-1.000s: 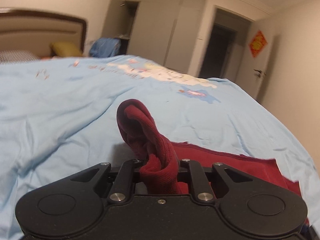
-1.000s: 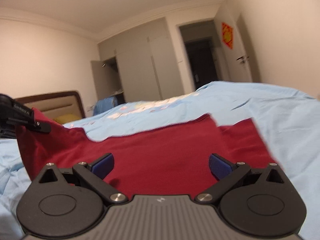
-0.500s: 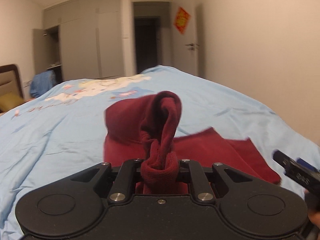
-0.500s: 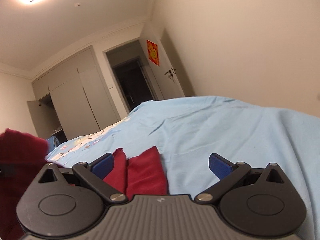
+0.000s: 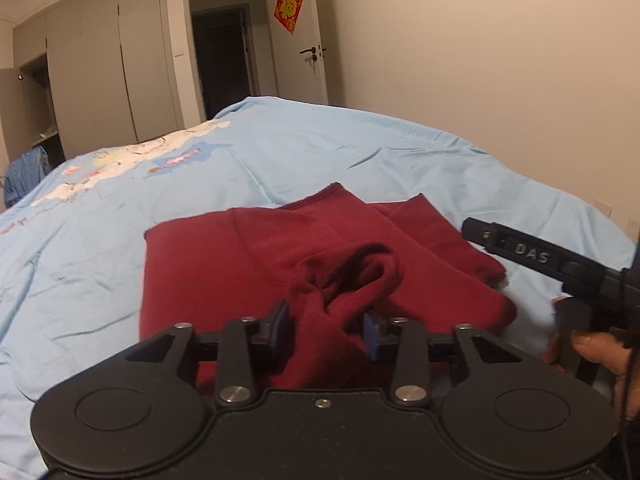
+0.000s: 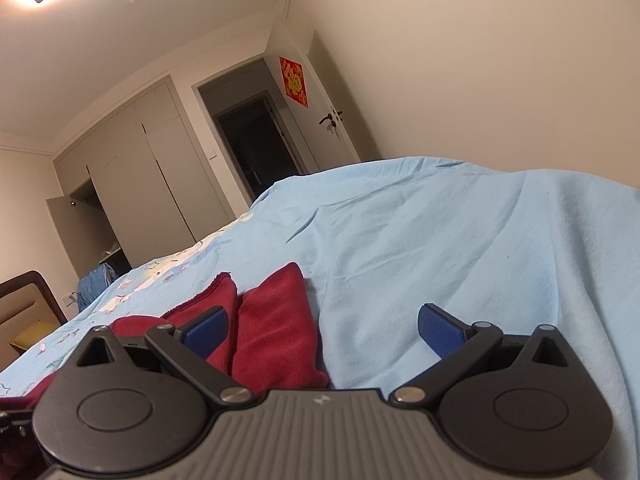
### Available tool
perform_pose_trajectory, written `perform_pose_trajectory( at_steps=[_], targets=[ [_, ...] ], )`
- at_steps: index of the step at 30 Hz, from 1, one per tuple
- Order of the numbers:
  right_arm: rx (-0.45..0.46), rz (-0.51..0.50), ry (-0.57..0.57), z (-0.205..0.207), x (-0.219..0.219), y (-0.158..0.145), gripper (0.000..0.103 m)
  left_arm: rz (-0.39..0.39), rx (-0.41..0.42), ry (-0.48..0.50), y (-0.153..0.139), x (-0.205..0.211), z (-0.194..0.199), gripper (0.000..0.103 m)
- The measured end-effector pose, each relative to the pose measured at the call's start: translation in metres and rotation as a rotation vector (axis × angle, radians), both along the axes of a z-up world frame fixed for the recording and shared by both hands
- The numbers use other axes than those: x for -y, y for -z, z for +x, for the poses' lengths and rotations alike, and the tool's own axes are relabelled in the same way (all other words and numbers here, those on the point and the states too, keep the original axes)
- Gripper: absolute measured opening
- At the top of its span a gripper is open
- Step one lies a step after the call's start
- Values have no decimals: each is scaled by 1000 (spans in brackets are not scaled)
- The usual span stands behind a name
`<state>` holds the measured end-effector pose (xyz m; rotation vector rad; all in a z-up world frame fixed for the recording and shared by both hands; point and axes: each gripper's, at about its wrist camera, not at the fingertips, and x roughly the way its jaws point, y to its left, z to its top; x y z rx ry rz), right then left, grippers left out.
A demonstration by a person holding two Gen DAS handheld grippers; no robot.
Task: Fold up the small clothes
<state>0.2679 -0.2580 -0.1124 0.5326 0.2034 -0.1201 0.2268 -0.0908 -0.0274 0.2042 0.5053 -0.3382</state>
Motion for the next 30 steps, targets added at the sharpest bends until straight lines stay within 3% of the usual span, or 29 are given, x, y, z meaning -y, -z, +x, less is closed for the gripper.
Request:
perform_pose_trajectory(
  at_steps=[3, 14, 18, 21, 24, 30],
  targets=[
    [0, 0, -2, -1, 0, 0, 103, 1, 5, 4, 6, 1, -8, 58],
    [40, -54, -61, -7, -13, -12, 103, 39, 145, -60, 13, 5, -47, 59],
    [68, -140, -169, -4, -28, -27, 103, 77, 173, -57, 15, 5, -51, 54],
    [40, -198, -283, 8, -38, -34, 103, 48, 162, -59, 17, 0, -52, 52],
    [30, -193, -389, 20, -40, -40, 103, 30, 154, -60, 21, -4, -52, 51],
    [-25, -180, -563, 58, -45, -61, 102, 6, 149, -66, 25, -8, -50, 38]
  ],
)
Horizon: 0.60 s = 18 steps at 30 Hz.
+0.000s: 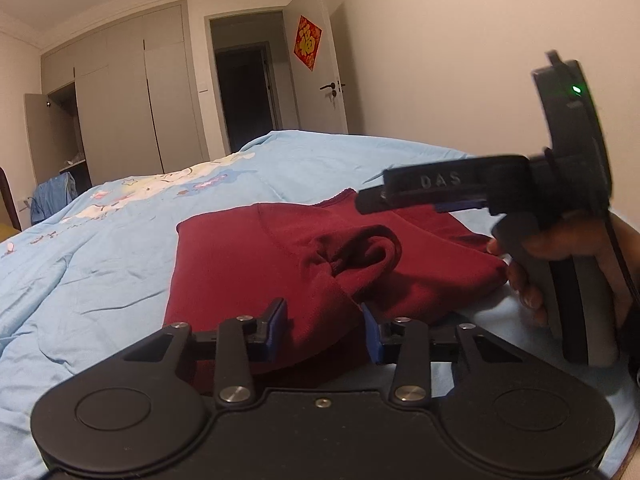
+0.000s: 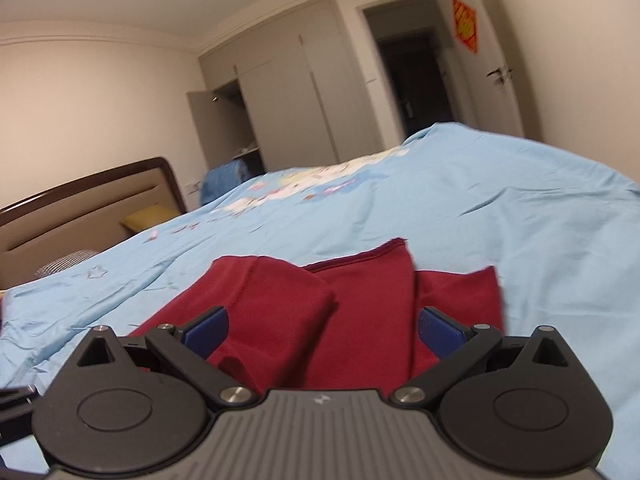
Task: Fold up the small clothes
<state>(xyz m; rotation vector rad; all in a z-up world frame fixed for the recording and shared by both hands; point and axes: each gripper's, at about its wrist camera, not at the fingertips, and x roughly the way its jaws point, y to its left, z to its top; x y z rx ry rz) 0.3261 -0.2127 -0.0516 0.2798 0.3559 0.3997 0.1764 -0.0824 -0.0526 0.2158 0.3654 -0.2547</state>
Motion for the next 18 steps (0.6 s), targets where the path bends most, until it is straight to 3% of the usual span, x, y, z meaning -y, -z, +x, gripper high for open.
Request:
perform_pose_trajectory(
  at_steps=[3, 7, 10, 15, 18],
  targets=[
    [-23, -18, -43, 15, -11, -5, 95, -16, 3, 2, 0, -2, 1, 31],
    [-81, -44, -53, 30, -25, -1, 76, -25, 3, 5, 0, -3, 0, 24],
    [-118, -8, -58, 34, -29, 9, 59, -36, 3, 6, 2, -3, -1, 21],
    [-158, 91, -52, 39, -24, 18, 51, -33, 3, 8, 5, -2, -2, 19],
    [-187, 166, -35, 44, -15, 21, 38, -36, 4, 5, 6, -1, -1, 18]
  ],
)
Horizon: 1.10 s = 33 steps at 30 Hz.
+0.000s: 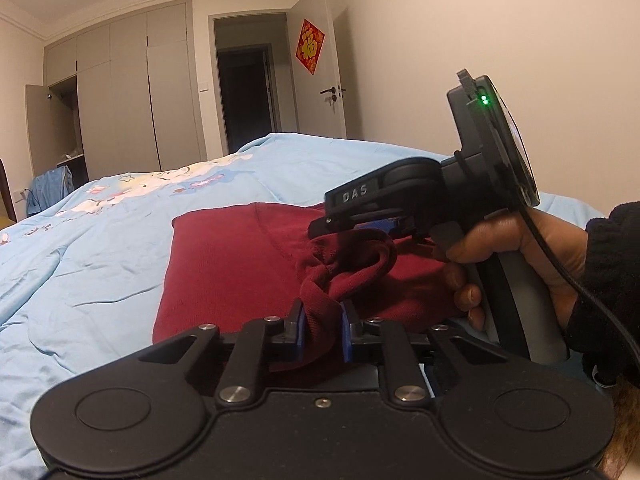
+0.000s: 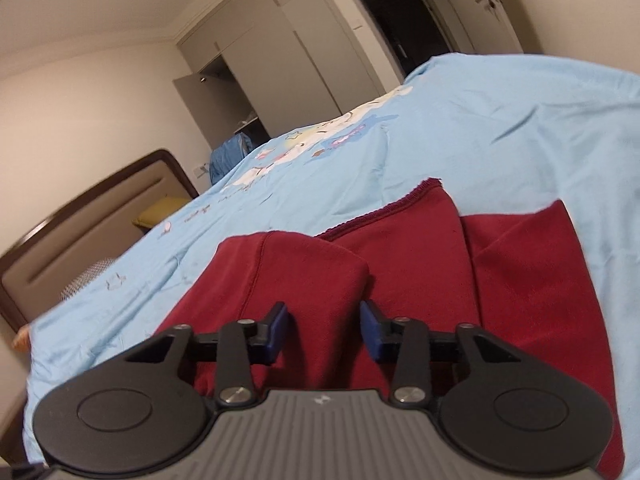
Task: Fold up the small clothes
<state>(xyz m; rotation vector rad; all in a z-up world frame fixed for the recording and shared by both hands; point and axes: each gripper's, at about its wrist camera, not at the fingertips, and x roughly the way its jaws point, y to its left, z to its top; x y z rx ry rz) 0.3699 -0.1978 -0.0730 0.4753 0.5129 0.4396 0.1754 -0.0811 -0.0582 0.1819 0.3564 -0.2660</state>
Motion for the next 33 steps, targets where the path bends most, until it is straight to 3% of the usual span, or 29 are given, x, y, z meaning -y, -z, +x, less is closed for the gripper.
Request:
perform_pose_trajectory(
  at_steps=[8, 18, 33],
  targets=[
    [56, -37, 17, -8, -4, 0, 10, 1, -3, 0, 0, 1, 2, 14],
    [132, -58, 76, -17, 13, -20, 8, -31, 12, 33, -8, 12, 10, 12],
    [140, -11, 221, -27, 59, -18, 8, -71, 5, 150, -6, 32, 26, 12]
  ],
)
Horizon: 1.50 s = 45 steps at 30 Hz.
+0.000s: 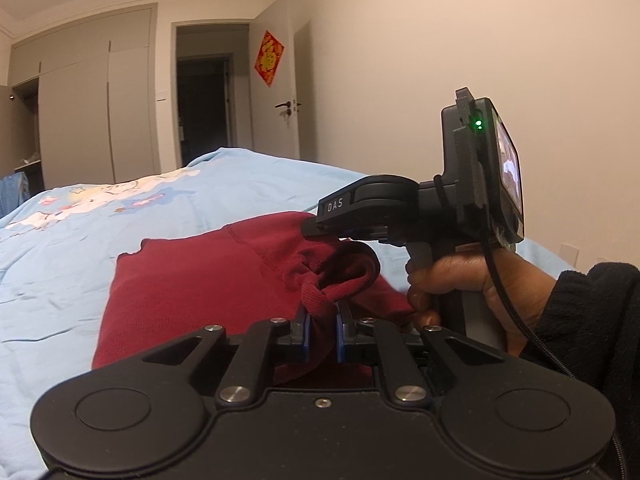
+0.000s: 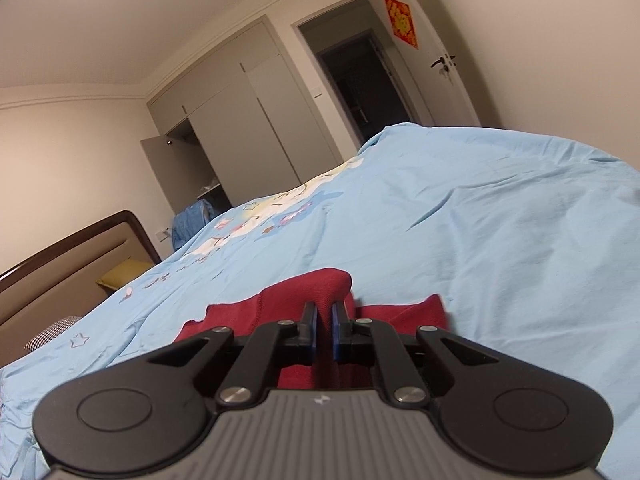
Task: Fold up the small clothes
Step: 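Grasp the sweater with the right tool while the left tool holds its fold, then open both tools and release the folded red sweater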
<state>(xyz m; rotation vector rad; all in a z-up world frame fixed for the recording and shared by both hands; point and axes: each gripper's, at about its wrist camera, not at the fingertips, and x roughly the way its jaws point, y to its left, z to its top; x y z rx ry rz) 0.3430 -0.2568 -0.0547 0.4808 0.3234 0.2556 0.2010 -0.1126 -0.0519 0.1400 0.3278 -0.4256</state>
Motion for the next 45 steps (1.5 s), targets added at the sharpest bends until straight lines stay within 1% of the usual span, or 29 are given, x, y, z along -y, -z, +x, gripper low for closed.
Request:
perform_pose_trajectory(
  at_steps=[5, 11, 21, 24, 28, 31, 33, 35, 39, 40, 41, 42, 44, 45],
  targets=[
    [-5, 12, 37, -2, 12, 4, 8, -20, -22, 28, 5, 4, 6, 12],
    [-18, 23, 70, -4, 23, 10, 8, -50, -47, 58, 7, 5, 22, 12],
    [-52, 21, 106, -9, 21, 20, 8, -46, -79, 82, 8, 5, 40, 12],
    [-64, 23, 110, -11, 20, 23, 8, -40, -82, 86, 7, 3, 39, 12],
    [-72, 18, 109, -12, 18, 27, 9, -38, -87, 85, 5, 2, 42, 14],
    [-72, 8, 108, -11, 17, 27, 9, -46, -88, 92, 0, -1, 43, 21],
    [-75, 7, 108, -11, 17, 28, 9, -71, -87, 98, -4, -7, 44, 25],
    [-77, 5, 110, -10, 16, 29, 9, -99, -87, 111, -9, -13, 44, 32],
    [-80, -2, 119, -9, 16, 28, 13, -149, -80, 86, -18, -28, 44, 38],
    [-80, -2, 124, -10, 16, 29, 19, -160, -78, 73, -21, -32, 44, 43],
    [-81, 0, 130, -11, 16, 29, 29, -171, -77, 48, -23, -38, 45, 50],
    [-81, 1, 139, -12, 17, 29, 33, -180, -76, 19, -25, -43, 47, 54],
    [-78, 9, 147, -18, 21, 30, 45, -194, -75, -48, -29, -54, 50, 66],
    [-76, 12, 148, -20, 21, 30, 49, -198, -77, -81, -31, -60, 52, 69]
  ],
)
